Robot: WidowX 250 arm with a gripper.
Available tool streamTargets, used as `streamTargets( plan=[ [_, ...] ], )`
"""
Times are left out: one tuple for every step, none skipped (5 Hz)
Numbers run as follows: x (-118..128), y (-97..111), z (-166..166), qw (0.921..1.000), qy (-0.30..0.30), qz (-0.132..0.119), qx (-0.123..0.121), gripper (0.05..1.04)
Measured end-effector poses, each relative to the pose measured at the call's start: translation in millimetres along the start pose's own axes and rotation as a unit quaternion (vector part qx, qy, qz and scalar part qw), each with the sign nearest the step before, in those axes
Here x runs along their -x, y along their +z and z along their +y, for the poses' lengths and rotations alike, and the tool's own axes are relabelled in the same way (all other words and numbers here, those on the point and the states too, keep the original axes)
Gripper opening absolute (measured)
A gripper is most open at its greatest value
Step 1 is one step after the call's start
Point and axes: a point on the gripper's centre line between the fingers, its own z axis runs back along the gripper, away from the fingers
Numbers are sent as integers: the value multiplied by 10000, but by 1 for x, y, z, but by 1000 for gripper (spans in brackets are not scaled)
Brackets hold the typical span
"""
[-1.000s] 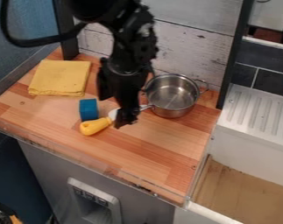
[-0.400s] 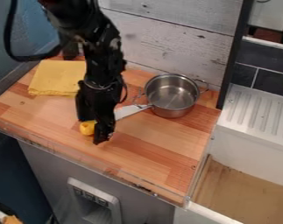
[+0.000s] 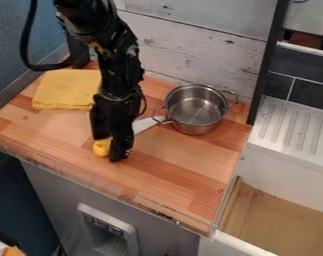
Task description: He takes the knife and puts it on the underside of the table
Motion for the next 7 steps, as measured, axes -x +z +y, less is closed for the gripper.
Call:
streamTargets(
  plan=[
    [-3, 0, 2, 9999, 77, -69, -27, 659],
    [-4, 0, 0, 9998, 137, -153, 3, 449],
    [1, 1, -9, 9995, 211, -115, 182, 449],
    [10, 10, -18, 9979, 548, -45, 338, 449],
    [19, 27, -21, 9955, 879, -37, 356, 449],
    [32, 50, -26, 9896, 1360, -13, 479, 449],
    [49, 60, -29, 9807, 1821, 212, 684, 449]
  ],
)
